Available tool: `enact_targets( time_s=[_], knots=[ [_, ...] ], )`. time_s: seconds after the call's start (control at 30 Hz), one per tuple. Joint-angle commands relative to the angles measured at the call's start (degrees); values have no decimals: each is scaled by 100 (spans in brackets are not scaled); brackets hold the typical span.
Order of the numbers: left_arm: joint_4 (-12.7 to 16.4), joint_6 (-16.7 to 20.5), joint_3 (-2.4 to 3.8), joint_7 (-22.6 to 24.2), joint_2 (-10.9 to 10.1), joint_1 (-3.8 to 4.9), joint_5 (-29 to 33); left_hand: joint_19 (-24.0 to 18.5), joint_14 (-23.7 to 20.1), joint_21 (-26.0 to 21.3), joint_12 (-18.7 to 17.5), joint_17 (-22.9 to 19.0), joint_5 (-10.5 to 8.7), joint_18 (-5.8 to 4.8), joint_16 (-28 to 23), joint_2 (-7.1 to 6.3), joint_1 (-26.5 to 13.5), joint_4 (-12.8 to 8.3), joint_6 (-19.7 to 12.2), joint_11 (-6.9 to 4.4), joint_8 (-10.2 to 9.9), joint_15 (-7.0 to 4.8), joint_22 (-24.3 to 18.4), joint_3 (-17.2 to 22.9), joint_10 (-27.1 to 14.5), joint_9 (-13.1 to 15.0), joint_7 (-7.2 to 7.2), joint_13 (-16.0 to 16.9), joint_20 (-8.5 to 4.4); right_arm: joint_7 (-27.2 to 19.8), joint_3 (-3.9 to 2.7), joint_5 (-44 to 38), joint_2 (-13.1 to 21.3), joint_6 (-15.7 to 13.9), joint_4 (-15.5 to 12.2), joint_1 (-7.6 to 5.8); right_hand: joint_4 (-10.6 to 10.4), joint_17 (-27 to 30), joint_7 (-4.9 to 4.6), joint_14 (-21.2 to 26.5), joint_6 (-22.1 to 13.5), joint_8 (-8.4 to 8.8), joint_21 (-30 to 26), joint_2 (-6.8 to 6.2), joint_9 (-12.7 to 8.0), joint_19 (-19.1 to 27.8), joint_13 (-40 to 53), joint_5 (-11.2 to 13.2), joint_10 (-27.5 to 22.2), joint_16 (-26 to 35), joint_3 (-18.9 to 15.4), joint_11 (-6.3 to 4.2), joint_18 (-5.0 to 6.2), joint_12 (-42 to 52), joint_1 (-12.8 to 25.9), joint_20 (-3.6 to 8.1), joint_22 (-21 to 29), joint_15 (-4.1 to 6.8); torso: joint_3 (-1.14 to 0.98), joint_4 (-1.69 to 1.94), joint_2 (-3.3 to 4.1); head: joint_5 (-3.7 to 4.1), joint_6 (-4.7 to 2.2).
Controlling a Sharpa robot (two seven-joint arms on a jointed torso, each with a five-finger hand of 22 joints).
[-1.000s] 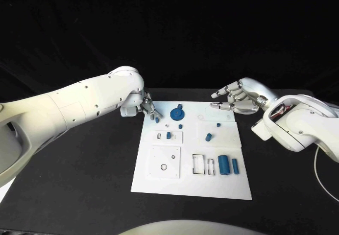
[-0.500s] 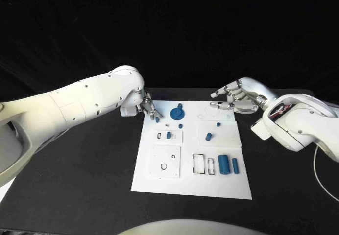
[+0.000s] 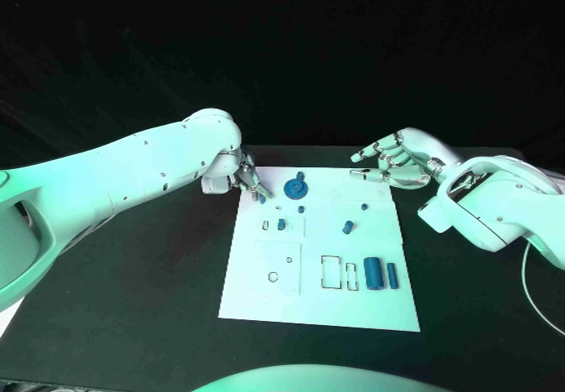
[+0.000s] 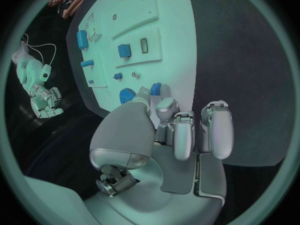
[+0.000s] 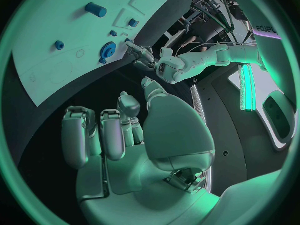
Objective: Assemble the parts on the task board
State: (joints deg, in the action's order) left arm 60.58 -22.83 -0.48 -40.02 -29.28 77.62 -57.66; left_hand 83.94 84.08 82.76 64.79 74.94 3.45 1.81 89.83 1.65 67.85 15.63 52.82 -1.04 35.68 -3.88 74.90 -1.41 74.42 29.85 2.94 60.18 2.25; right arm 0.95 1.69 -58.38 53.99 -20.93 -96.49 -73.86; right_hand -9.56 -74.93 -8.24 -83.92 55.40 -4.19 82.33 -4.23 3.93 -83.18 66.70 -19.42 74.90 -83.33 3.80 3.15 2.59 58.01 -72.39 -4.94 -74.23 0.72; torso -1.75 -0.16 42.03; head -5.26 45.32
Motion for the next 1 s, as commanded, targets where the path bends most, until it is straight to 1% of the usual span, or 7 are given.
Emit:
enact_targets(
  time_s=[0.03,0.17,0.37,0.47,0.67,0.77,1.0],
  knots=[
    [2,-125,-1,-208,17,-3,32,169,592,27,33,1506,-12,50,17,-22,54,-12,53,-2,18,-50,655,-19,35,5,-3,10,-26,-34,0,-30,-9,56,-2,5,-13,-335,-11,-346,-12,19,-35,22,-4,51,-9,-23,-40,29,-34,11,73,-14,-14,6,3,41,-2,-5,-3,-6,5],
    [2,-100,-3,-211,18,-4,32,169,592,27,30,1506,-10,50,17,-18,71,-19,58,-5,27,-51,655,-24,35,12,-7,3,-28,-35,0,-30,-11,57,-1,5,-13,-335,-11,-346,-12,19,-35,22,-4,51,-9,-23,-40,29,-34,11,73,-14,-14,6,3,41,-1,-6,-2,-7,5],
    [-6,-52,-3,-214,19,-5,32,162,592,15,13,1506,1,53,17,204,423,-191,18,-33,58,-73,650,125,34,49,-36,-22,-46,-34,0,-30,-11,58,-4,5,-13,-337,-10,-347,-10,18,-35,28,-3,50,-12,-25,-42,28,-37,10,73,-15,-25,7,2,41,-1,-5,-2,-4,10],
    [-7,-5,-4,-207,26,-11,19,151,592,-4,-45,1506,11,59,17,420,864,-453,-90,-56,18,-98,636,464,-12,45,-56,-75,-70,-16,0,-31,-11,86,-51,9,-10,-337,-10,-347,-9,17,-36,39,-3,49,-11,-29,-41,30,-39,9,73,-12,-43,7,2,42,-2,-2,0,-7,16],
    [-35,127,-4,-132,57,-33,7,142,592,-24,-133,1506,12,62,17,474,1081,-626,-195,-36,-36,-83,628,968,-73,33,-20,-163,-69,3,1,-44,-22,130,-108,21,-10,-337,-10,-347,-9,17,-36,39,-3,49,-11,-29,-41,30,-39,9,73,-12,-43,7,2,42,1,-5,-3,-1,24],
    [-45,164,-5,-85,64,-40,5,137,592,-36,-187,1506,13,65,17,382,1110,-727,-239,-1,-47,-64,628,1545,-103,40,17,-218,-62,17,1,-48,-16,137,-113,23,-8,-335,-9,-347,-8,17,-37,44,-3,49,-10,-32,-39,32,-40,9,73,-8,-54,8,3,43,2,-4,-4,-3,28],
    [12,153,-19,-29,-16,-45,95,137,592,-52,-211,1506,3,65,17,-179,646,-992,-226,27,-56,-39,644,3026,-64,51,35,-280,-22,98,4,-53,-17,157,-250,53,-13,-335,-10,-349,-10,18,-41,87,-4,46,-20,-235,-43,41,-71,6,73,0,-131,13,3,46,-9,-12,-9,-15,8]
  ],
)
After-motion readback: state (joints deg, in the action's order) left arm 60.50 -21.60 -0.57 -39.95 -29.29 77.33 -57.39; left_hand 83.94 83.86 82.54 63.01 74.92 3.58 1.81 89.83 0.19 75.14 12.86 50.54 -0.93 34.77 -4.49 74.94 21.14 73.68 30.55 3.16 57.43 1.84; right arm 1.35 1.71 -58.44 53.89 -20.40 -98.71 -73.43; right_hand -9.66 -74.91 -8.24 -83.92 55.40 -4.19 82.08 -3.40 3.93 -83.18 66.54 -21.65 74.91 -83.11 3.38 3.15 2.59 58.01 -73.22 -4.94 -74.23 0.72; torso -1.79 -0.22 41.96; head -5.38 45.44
